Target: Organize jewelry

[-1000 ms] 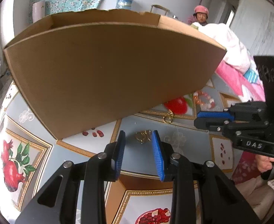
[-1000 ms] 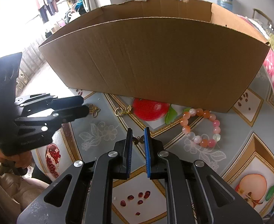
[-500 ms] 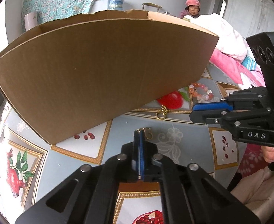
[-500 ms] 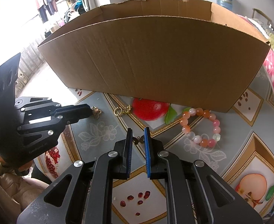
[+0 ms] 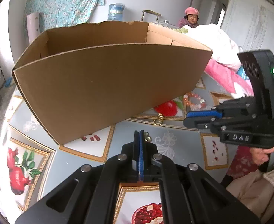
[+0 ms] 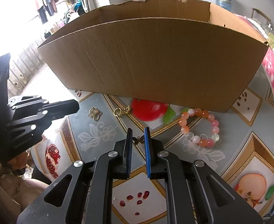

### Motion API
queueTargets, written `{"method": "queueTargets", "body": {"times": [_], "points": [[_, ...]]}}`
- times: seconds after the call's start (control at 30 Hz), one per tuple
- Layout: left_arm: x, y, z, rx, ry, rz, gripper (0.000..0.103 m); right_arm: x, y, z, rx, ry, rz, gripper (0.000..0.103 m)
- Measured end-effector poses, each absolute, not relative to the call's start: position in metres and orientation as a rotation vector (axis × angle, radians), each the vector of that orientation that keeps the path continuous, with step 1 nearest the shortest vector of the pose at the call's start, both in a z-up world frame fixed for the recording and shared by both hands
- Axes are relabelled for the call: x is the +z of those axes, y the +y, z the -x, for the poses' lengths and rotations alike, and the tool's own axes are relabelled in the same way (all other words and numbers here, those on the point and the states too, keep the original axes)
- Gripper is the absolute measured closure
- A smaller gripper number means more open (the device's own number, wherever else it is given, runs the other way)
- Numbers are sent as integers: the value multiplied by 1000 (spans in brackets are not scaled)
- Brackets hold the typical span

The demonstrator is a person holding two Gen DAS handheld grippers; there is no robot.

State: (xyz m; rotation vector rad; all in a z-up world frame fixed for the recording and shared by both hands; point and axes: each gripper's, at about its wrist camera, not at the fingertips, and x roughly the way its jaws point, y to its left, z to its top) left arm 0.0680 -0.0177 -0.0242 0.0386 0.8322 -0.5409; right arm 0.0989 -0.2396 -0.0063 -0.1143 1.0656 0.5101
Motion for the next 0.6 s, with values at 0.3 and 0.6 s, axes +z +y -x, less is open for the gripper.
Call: {"method": "queueTargets", "body": {"times": [0.3,0.6], "points": [[-37,-28,-81,-528,865,-46,73,-9,-239,-99,510,1067,114,93],[-41,-35,-81,-520,850,-108,93,-8,-239,-100,508,1067,112,93]]}}
